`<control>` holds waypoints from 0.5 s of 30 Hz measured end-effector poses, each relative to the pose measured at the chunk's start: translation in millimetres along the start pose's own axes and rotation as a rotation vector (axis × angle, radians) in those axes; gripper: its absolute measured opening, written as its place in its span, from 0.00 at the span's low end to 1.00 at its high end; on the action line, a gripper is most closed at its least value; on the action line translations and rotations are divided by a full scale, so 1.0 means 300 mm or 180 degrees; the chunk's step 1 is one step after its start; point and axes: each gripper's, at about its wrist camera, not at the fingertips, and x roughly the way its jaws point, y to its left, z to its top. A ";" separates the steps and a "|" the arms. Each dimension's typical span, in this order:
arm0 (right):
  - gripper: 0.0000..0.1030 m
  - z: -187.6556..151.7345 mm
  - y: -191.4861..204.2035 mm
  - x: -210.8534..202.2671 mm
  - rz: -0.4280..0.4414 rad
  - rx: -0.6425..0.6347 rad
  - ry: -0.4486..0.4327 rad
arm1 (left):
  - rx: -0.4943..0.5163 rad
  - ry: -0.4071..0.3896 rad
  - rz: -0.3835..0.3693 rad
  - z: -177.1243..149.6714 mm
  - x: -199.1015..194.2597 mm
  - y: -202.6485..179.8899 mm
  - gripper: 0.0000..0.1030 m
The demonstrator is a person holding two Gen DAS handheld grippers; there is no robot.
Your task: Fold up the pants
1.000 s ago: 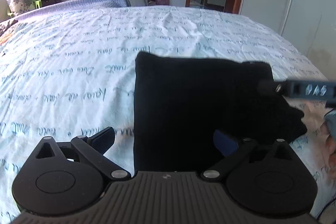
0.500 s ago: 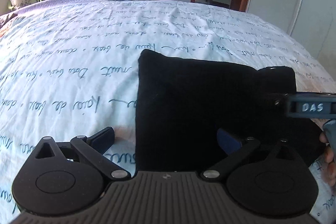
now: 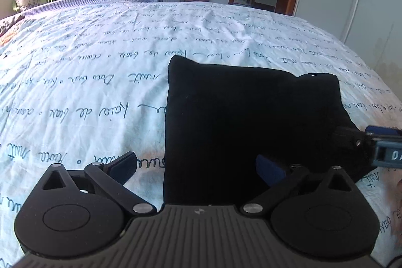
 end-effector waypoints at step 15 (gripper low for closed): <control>1.00 -0.089 -0.014 -0.160 0.0295 0.0278 0.0012 | 0.0000 0.0036 -0.0010 -0.043 -0.110 -0.023 1.00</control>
